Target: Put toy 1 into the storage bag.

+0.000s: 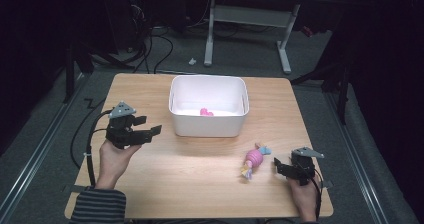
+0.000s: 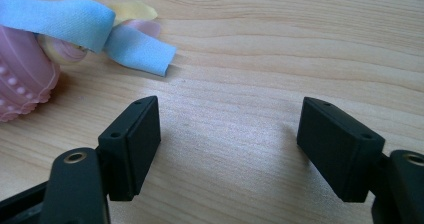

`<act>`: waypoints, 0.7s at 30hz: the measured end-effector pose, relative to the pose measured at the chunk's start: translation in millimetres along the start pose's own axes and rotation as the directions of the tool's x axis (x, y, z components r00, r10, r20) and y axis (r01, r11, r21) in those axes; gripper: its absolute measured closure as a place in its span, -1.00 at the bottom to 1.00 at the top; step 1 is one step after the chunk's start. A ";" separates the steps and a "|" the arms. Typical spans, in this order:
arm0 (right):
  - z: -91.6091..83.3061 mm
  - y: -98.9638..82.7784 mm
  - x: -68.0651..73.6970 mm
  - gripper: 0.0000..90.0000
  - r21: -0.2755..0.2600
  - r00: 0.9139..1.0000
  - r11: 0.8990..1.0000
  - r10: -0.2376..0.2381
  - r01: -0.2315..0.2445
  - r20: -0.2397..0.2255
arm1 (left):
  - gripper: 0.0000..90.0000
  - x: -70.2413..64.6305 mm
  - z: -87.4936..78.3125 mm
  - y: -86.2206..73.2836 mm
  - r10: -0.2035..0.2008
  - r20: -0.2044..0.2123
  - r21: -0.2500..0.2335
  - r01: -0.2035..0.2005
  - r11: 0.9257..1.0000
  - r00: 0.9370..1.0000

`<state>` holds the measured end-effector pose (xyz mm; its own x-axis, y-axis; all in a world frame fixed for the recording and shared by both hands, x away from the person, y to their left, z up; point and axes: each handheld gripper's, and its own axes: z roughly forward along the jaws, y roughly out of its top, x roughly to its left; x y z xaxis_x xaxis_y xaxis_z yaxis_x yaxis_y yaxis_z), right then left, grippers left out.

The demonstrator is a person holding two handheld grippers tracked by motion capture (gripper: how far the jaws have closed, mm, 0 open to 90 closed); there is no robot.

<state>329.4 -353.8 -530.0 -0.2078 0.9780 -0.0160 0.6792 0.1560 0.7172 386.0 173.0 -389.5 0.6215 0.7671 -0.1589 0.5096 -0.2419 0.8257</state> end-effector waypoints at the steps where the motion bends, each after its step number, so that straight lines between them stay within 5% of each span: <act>1: 0.0 0.0 0.0 -0.43 0.000 1.000 1.000 0.000 0.000 0.000 | -0.28 -0.1 0.0 -1.1 0.000 0.000 -0.001 0.000 1.000 1.000; 21: 0.0 0.0 0.3 -0.43 0.001 1.000 1.000 -0.002 0.002 -0.002 | -0.28 0.1 4.5 -29.1 -0.043 -0.004 -0.006 0.043 0.999 0.999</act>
<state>329.4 -353.6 -529.9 -0.2102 0.9775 -0.0161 0.6795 0.1579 0.7164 373.8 177.5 -416.0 0.5966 0.7793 -0.1919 0.5320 -0.2050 0.8215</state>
